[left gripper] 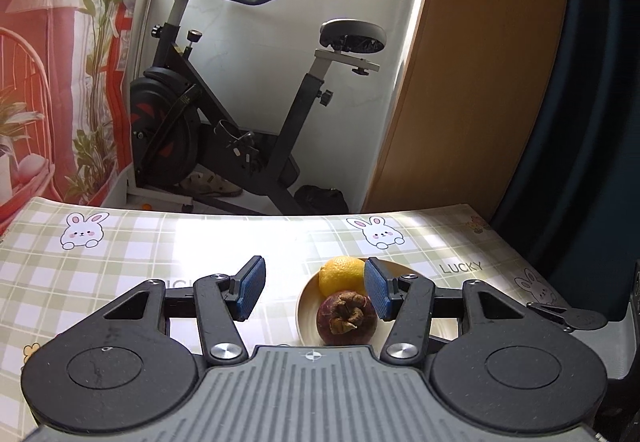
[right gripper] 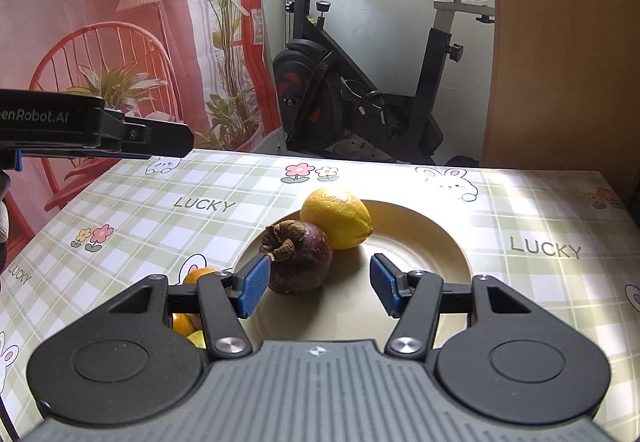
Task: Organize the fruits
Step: 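Carry the mangosteen onto the plate beside the lemon and open the left gripper, then withdraw the left gripper and move it toward a small brown kiwi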
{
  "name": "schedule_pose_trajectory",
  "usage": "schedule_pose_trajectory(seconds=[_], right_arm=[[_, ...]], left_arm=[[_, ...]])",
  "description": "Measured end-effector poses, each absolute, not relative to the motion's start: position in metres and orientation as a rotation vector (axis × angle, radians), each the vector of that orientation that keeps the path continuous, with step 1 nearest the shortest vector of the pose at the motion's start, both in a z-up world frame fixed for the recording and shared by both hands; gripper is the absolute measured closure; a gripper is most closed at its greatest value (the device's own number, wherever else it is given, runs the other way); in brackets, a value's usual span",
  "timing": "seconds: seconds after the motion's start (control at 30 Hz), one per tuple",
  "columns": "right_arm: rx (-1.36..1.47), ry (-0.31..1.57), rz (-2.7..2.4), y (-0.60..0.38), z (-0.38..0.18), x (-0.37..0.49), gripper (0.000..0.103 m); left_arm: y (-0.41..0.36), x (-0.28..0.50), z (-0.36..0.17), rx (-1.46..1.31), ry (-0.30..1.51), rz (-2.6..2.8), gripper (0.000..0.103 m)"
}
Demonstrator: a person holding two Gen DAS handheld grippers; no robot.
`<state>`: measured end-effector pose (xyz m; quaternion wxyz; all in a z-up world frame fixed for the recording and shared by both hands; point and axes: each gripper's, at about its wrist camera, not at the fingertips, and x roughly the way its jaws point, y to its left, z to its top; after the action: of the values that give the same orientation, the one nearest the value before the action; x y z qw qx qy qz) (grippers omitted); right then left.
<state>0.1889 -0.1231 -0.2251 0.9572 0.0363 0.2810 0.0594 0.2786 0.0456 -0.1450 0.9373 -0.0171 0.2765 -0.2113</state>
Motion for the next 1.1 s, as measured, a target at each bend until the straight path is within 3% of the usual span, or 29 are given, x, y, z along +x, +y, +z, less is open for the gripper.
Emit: schedule_pose_trajectory(seconds=[0.43, 1.1], right_arm=[[0.073, 0.540, 0.111, -0.113, -0.234, 0.131, 0.044], [-0.011, 0.602, 0.265, -0.056, -0.271, 0.118, 0.047]], left_arm=[[0.070, 0.244, -0.152, 0.014, 0.538, -0.322, 0.046], [0.095, 0.224, -0.179, -0.017, 0.610, -0.365, 0.044]])
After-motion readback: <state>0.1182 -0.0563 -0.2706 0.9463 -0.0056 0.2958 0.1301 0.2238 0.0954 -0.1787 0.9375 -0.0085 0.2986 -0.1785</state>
